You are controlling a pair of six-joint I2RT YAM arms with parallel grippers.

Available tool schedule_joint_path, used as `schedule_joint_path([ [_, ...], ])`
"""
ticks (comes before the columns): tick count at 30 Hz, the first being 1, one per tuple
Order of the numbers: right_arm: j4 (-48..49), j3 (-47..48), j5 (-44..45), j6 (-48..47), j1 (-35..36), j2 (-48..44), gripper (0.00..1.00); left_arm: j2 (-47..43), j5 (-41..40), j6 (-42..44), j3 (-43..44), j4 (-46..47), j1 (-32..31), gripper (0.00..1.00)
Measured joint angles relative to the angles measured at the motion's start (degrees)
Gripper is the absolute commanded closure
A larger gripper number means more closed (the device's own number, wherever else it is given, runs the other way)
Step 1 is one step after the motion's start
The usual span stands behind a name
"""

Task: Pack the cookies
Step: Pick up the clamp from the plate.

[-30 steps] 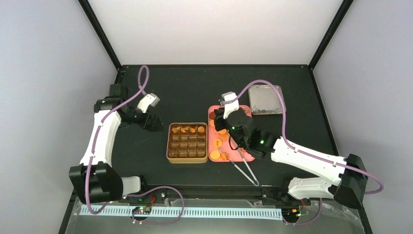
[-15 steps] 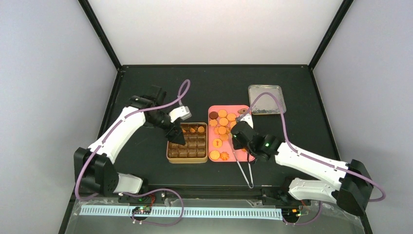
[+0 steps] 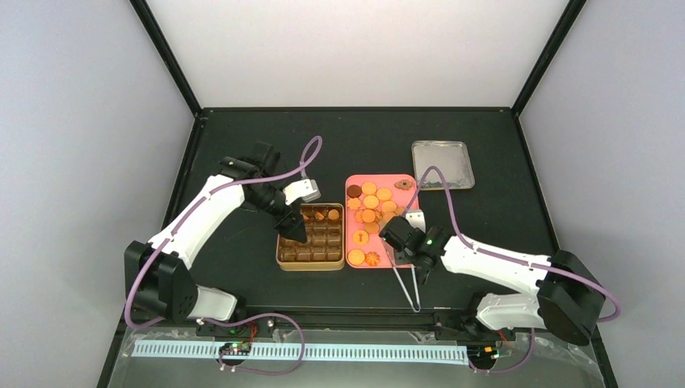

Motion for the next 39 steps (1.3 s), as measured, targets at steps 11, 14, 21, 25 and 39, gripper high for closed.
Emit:
schedule_joint_path([
  [11,2.7,-4.0,-1.7,0.8,0.0,2.8,0.85,-0.5,-0.3,0.1,0.0,-0.6,0.0,0.13],
  [14,3.9,-4.0,-1.7,0.2,0.0,4.3,0.97,-1.2,-0.8,0.2,0.0,-0.9,0.0,0.13],
  [21,3.8,-3.9,-2.3,-2.6,0.0,0.8,0.99,-1.7,-0.6,1.4,0.9,-1.7,0.0,0.13],
  [25,3.0,-2.8,-2.5,-4.6,0.1,-2.9,0.99,-1.9,1.1,3.1,1.6,-1.8,-0.2,0.13],
  [39,-2.1,19.0,-11.8,-22.2,2.1,-0.7,0.99,-10.1,5.8,17.2,8.1,-2.5,-6.9,0.20],
])
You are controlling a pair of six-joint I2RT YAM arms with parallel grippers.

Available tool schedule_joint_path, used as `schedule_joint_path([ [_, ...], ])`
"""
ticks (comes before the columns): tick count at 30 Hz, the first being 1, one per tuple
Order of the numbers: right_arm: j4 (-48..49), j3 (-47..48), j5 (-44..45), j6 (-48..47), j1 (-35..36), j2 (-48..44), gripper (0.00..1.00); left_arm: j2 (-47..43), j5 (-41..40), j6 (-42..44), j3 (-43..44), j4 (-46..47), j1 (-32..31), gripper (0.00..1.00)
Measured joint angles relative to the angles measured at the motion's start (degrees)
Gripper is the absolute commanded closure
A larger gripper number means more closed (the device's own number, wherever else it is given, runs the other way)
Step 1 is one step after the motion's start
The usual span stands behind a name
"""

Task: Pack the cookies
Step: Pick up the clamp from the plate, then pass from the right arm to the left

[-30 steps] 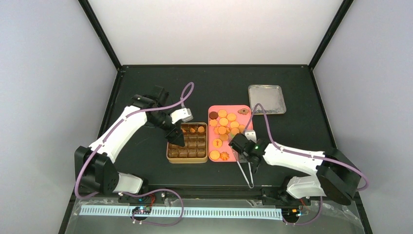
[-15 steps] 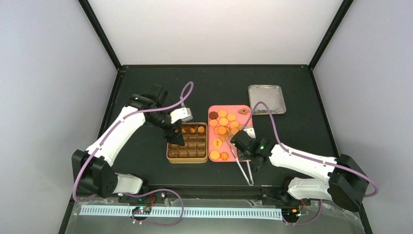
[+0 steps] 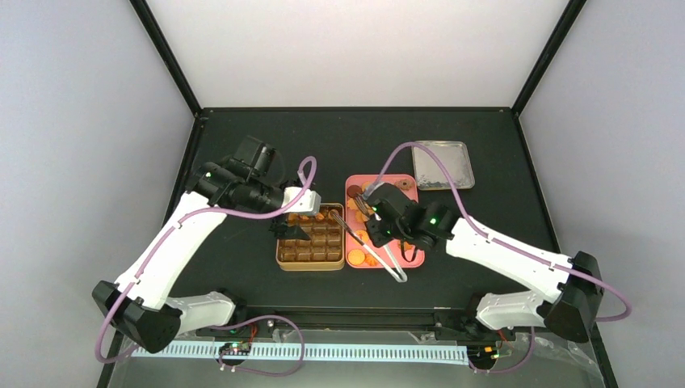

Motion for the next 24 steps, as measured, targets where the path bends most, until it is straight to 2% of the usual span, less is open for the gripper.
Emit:
schedule_joint_path([
  [6,-0.7,7.3,-4.4,-7.0,1.3,5.6,0.99,-0.3,-2.0,3.3,0.8,-0.9,-3.0,0.38],
  [13,-1.0,12.3,-7.5,-11.7,3.4,10.9,0.99,-1.5,-3.8,3.1,-2.3,1.1,-3.6,0.40],
  [16,-1.1,13.7,-8.0,-12.7,3.7,12.0,0.99,-1.5,-4.2,3.1,-2.9,1.3,-3.8,0.45],
  [20,-1.1,15.7,-8.8,-13.8,3.9,13.1,0.99,-1.5,-5.0,3.1,-3.9,1.3,-4.2,0.59],
  [24,-1.3,18.0,-9.2,-14.6,4.3,14.3,0.99,-1.5,-5.7,3.0,-4.7,1.3,-4.3,0.82],
])
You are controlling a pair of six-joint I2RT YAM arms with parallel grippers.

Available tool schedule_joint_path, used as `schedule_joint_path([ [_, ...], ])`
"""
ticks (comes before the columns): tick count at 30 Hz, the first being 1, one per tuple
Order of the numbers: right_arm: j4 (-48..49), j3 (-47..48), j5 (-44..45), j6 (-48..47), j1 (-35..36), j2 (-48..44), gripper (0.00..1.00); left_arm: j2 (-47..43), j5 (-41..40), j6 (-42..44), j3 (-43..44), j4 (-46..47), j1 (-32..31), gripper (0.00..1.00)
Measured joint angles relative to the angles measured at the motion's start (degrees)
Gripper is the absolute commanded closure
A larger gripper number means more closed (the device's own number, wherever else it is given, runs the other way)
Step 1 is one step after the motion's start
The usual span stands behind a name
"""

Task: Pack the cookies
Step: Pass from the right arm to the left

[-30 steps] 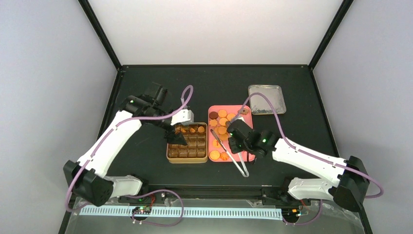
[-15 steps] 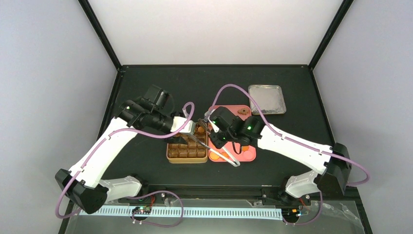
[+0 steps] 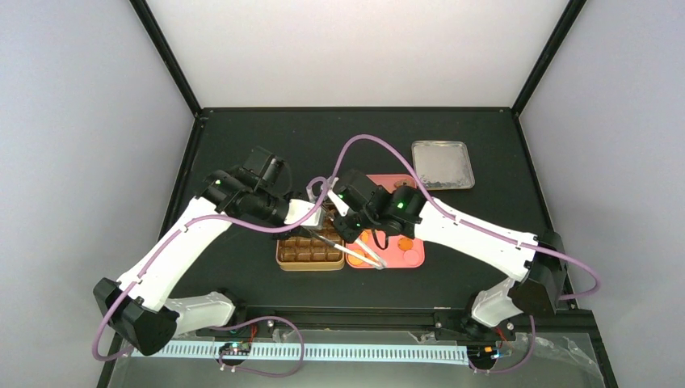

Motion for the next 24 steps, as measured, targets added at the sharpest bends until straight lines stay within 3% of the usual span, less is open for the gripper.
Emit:
schedule_joint_path([
  [2,-0.1,1.2,-0.5,-0.6,0.3,0.5,0.99,0.1,-0.2,-0.1,0.0,-0.1,0.0,0.97],
  [9,-1.2,2.6,-0.7,-4.3,0.2,1.0,0.99,0.5,0.8,0.3,-0.1,-3.3,-0.8,0.98],
  [13,-1.1,3.1,-1.2,-4.6,0.3,1.3,0.85,0.5,1.1,0.0,-0.2,-3.4,-0.8,0.99],
  [15,0.2,3.4,-1.6,-4.1,0.3,1.3,0.71,0.5,1.1,-1.6,-0.3,-2.8,-0.8,0.98],
  [20,2.6,3.6,-3.1,-1.4,-1.4,-0.7,0.47,0.9,1.5,-10.3,-2.7,1.7,-0.7,0.99],
  [22,2.6,3.1,-3.6,-0.2,-3.7,-2.6,0.32,1.4,1.8,-15.0,-4.0,5.0,-0.5,0.98],
  [24,4.2,2.1,-3.8,2.0,-6.2,-4.7,0.25,2.5,1.0,-19.8,-4.8,7.4,-0.2,0.98],
])
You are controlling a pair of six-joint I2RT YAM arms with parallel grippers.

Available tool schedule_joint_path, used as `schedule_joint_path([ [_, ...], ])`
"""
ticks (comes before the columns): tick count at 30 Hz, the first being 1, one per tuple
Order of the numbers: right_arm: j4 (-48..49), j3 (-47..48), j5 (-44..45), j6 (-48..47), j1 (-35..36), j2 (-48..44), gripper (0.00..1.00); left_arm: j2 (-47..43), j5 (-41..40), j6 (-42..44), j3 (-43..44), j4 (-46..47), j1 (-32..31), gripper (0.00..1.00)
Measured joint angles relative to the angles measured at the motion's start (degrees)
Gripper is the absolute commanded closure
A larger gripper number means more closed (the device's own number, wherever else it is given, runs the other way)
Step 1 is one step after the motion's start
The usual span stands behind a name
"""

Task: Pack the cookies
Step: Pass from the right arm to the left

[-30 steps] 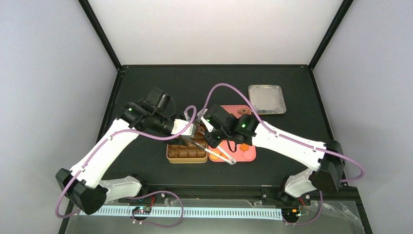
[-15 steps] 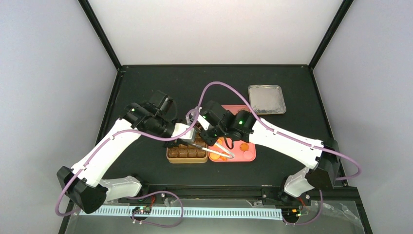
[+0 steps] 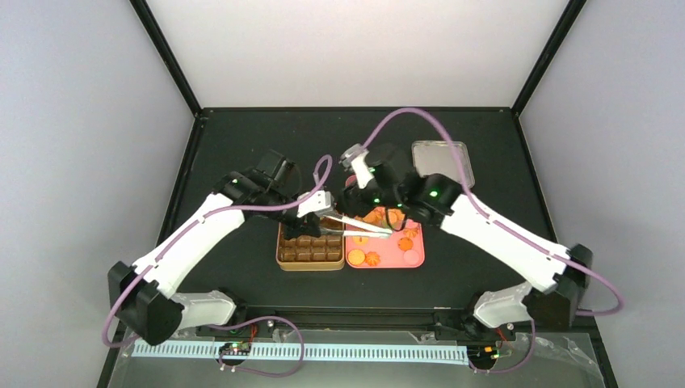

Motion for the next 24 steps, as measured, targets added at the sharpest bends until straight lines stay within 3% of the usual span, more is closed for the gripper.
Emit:
schedule_joint_path([
  [4,6.8,-4.0,0.1,4.8,-4.6,-8.7,0.10,4.6,1.0,-10.7,-0.7,4.1,2.9,0.99],
  [8,14.9,-9.7,0.3,9.4,-6.2,-19.0,0.01,5.7,3.8,-20.4,-0.7,9.3,6.9,0.98],
  [16,33.3,-26.6,-0.8,19.4,-6.6,-33.0,0.00,-0.8,13.7,-41.3,-0.7,26.6,12.2,0.98],
  [24,46.5,-36.8,-0.6,26.2,-6.7,-33.2,0.00,-5.2,21.4,-59.9,-1.0,47.4,14.2,0.99],
])
